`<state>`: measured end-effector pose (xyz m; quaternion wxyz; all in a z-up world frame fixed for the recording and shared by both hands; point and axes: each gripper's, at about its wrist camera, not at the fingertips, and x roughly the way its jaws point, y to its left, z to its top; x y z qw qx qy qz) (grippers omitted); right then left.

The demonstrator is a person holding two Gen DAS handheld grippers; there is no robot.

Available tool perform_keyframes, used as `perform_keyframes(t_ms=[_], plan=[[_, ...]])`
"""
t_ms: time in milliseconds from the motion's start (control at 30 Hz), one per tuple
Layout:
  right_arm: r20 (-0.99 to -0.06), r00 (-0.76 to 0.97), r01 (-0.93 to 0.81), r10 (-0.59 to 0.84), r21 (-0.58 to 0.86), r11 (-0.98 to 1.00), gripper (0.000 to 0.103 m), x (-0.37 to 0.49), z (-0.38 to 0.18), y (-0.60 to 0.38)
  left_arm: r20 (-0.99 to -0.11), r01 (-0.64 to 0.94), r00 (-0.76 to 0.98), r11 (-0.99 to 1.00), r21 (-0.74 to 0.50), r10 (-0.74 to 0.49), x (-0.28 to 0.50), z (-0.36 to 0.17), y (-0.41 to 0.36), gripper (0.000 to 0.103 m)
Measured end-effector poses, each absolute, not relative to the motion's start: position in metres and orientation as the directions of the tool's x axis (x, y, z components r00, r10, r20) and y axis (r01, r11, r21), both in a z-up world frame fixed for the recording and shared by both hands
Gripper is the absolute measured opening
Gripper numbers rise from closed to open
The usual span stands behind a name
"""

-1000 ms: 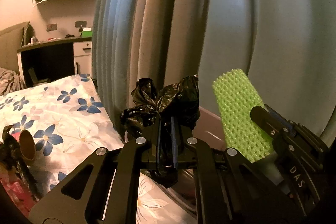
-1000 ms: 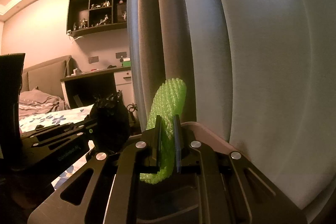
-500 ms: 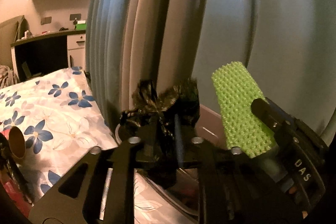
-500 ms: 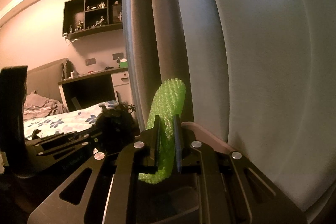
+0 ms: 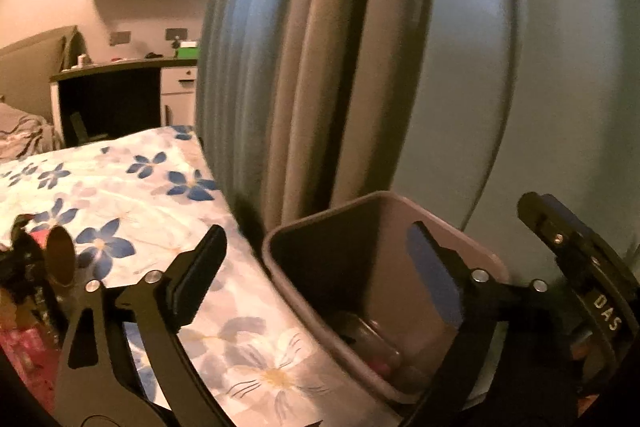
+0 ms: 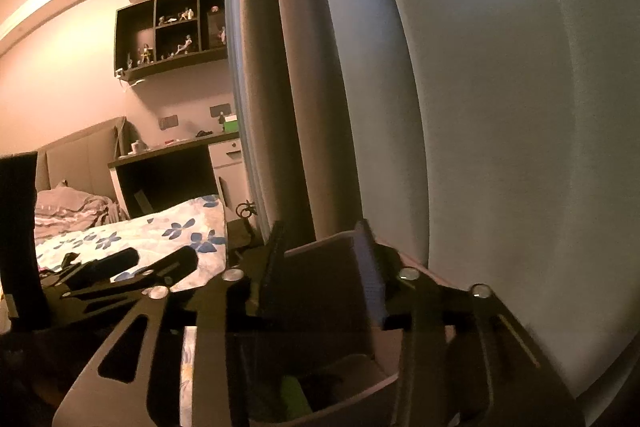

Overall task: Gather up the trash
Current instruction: 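Move both open tools back toward the remaining trash on the bed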

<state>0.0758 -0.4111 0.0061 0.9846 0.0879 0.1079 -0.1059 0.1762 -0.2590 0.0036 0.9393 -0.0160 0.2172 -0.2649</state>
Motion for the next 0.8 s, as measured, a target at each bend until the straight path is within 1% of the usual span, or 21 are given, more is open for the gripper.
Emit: perform_keyframes(t_ms=[33,133,167,233,367,567,700,800], plan=[[-0.228,0.955,0.226,-0.188,0.154,0.962,0.049,0.073,0.007,-0.41,-0.4,0.48,0.772,0.866,-0.141,-0.493,0.175,0.004,-0.256,0.093],[-0.218,0.958,0.222,-0.185,0.159,0.962,0.068,0.066,0.009,-0.408,-0.405,0.445,0.794,0.887,-0.122,-0.454,0.169,0.005,-0.242,0.095],[-0.215,0.959,0.221,-0.185,0.16,0.962,0.071,0.064,0.01,-0.406,-0.405,0.435,0.8,0.893,-0.117,-0.443,0.167,0.004,-0.237,0.095],[-0.209,0.96,0.222,-0.187,0.16,0.962,0.084,0.06,0.01,-0.402,-0.405,0.397,0.819,0.911,-0.112,-0.407,0.161,0.005,-0.222,0.095],[-0.217,0.961,0.207,-0.17,0.159,0.965,0.087,0.056,0.008,-0.392,-0.401,0.328,0.85,0.939,-0.108,-0.342,0.147,0.006,-0.192,0.097],[-0.23,0.966,0.155,-0.12,0.14,0.978,0.088,0.05,0.007,-0.363,-0.375,0.238,0.889,0.965,-0.108,-0.262,0.128,0.013,-0.148,0.097],[-0.238,0.968,0.12,-0.08,0.161,0.98,0.088,0.048,0.007,-0.349,-0.369,0.173,0.906,0.977,-0.12,-0.206,0.119,0.018,-0.118,0.097],[-0.244,0.968,0.09,-0.047,0.167,0.982,0.088,0.046,0.007,-0.331,-0.363,0.126,0.919,0.986,-0.107,-0.157,0.111,0.019,-0.097,0.097]])
